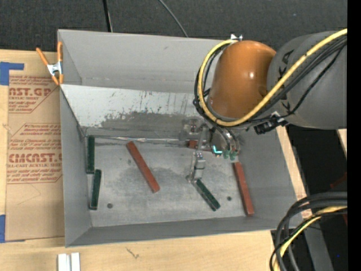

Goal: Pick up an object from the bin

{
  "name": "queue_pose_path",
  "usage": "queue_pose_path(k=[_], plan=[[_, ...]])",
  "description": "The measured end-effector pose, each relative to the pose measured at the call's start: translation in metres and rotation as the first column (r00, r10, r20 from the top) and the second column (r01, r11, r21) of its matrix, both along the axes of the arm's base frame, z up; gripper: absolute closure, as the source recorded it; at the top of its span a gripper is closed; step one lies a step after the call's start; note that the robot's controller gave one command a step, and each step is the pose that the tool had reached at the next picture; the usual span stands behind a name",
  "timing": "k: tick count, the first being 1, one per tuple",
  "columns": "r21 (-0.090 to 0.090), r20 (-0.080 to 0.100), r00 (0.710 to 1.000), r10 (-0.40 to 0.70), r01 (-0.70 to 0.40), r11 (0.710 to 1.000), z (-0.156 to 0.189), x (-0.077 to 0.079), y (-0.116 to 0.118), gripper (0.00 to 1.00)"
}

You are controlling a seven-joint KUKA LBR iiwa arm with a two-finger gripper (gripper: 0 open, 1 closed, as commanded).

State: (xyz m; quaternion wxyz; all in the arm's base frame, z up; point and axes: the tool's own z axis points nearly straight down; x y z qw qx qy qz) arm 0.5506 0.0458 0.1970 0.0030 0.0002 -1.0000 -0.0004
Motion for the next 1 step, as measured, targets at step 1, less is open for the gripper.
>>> queue_pose_path(k=[1], plan=[[0.0, 0.007, 1.0, 0.0, 0.0, 1.0, 0.0037, 0.0017, -0.0002, 0.0]])
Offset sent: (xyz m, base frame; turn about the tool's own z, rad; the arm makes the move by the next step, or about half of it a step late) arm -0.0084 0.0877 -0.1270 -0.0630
